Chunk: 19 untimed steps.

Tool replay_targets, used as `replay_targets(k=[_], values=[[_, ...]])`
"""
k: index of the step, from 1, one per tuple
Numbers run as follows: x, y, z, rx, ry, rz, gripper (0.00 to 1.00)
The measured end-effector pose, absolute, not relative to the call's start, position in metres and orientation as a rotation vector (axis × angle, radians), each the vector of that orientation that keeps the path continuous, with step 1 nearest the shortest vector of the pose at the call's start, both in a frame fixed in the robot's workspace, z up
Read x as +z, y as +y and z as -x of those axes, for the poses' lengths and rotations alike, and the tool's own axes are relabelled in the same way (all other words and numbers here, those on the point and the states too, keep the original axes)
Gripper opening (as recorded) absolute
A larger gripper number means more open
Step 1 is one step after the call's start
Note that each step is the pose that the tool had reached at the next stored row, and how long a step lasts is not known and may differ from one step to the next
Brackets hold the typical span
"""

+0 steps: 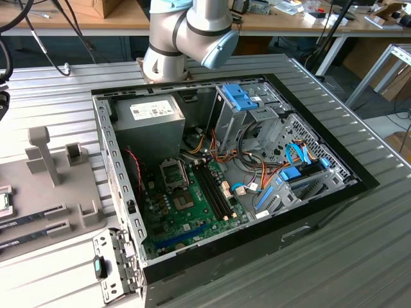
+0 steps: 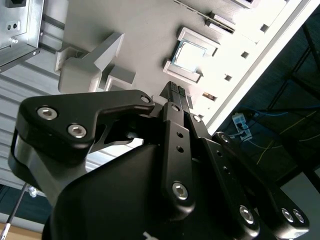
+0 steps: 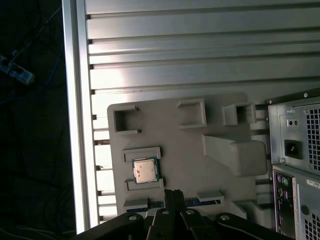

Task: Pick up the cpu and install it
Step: 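Pick up the cpu and move it towards the insertion slot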

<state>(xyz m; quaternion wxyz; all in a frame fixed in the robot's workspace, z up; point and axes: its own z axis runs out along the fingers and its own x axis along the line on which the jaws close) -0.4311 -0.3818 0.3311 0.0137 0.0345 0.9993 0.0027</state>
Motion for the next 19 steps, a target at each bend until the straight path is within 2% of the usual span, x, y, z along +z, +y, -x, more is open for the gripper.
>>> replay_targets(k=[19], values=[[0.3272,-0.3818,0.4312,0.008,3.112,-0.107,0.11]])
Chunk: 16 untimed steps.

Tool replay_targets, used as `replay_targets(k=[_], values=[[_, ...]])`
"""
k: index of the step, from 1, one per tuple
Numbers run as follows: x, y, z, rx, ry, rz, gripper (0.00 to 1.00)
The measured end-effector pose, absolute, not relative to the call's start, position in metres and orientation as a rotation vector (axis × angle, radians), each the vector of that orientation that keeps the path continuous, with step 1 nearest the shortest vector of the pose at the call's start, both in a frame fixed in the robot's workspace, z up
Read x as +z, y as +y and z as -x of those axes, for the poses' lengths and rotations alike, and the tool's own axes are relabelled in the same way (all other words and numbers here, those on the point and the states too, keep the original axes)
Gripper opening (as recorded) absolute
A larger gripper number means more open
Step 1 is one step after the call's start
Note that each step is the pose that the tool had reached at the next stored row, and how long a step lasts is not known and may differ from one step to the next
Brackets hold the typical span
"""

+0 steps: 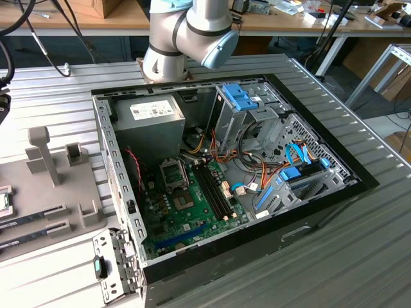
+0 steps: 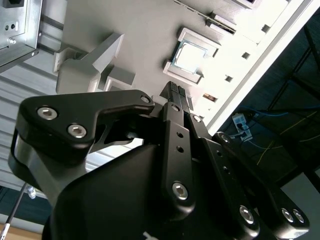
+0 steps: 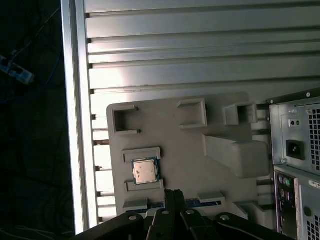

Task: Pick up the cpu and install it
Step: 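Pick up the cpu and move it towards the insertion slot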

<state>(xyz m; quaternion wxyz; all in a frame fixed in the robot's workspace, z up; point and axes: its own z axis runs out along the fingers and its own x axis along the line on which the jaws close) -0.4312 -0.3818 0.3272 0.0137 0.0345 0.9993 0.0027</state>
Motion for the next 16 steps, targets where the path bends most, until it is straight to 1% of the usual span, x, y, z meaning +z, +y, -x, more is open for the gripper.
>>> replay_targets(k=[16], values=[[0.3242,-0.3818,0.4312,0.008,3.112,-0.107,0.11]])
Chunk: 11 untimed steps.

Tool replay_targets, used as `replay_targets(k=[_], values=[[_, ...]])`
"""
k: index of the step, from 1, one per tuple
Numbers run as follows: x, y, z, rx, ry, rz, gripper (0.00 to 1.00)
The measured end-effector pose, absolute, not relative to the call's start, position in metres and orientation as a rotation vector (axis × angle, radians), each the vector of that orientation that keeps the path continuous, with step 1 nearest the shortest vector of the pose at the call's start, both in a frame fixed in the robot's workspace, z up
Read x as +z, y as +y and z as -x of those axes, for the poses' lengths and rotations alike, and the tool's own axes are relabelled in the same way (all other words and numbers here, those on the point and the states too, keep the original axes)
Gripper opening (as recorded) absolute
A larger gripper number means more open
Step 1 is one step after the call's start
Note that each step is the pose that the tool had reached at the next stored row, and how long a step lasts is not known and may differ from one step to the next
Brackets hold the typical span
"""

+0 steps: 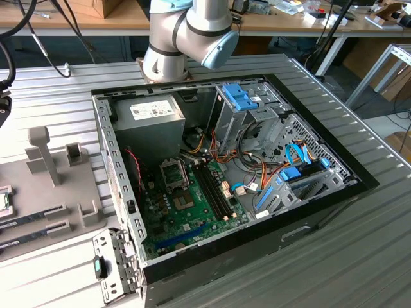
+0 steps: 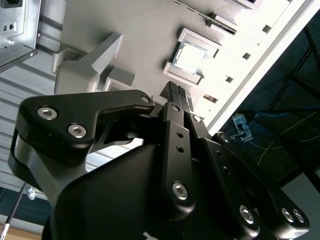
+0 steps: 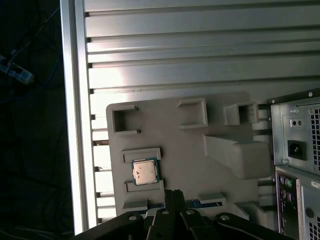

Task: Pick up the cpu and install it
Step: 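Pick up the cpu and move it towards the insertion slot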

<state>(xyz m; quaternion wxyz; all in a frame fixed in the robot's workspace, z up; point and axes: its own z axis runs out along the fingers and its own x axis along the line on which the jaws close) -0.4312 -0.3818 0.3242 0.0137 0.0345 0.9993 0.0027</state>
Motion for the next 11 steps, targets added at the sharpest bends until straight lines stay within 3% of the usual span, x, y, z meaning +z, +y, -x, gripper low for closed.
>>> replay_targets(k=[6,8,10,11], values=[[0.3239,-0.3818,0.4311,0.009,3.112,-0.107,0.11],[0.3239,-0.3818,0.4312,0.008,3.112,-0.107,0.23],[0.3238,-0.3818,0.4312,0.008,3.112,-0.107,0.23],[0.3238,-0.3818,0.4312,0.008,3.112,-0.107,0.29]])
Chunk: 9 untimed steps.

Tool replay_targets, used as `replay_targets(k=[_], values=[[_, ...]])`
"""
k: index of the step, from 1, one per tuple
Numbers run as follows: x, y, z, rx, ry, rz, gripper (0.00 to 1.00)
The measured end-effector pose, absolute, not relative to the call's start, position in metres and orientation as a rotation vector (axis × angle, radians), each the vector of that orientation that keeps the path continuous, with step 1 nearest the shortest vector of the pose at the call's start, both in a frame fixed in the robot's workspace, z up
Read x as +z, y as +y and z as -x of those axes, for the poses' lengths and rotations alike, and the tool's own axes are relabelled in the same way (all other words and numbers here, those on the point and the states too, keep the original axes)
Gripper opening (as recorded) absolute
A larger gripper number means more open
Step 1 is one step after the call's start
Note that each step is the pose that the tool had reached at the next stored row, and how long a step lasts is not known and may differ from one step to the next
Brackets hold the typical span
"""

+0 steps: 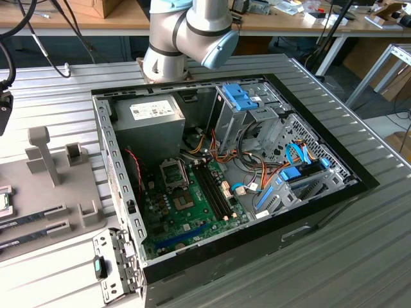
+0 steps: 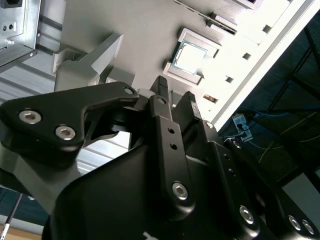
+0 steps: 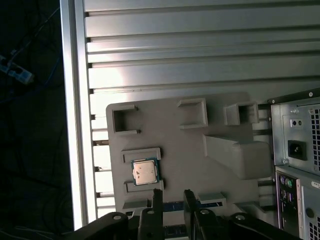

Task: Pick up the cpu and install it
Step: 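Pick up the cpu and move it towards the insertion slot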

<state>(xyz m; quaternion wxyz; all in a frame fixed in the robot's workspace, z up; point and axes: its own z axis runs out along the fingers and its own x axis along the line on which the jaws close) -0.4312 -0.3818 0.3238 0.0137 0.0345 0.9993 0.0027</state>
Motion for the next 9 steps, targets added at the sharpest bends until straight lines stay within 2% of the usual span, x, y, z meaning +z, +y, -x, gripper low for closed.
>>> replay_targets(k=[1,9], values=[[0.3238,-0.3818,0.4311,0.008,3.112,-0.107,0.36],[0.3235,-0.3818,0.4312,0.008,3.112,-0.107,0.36]])
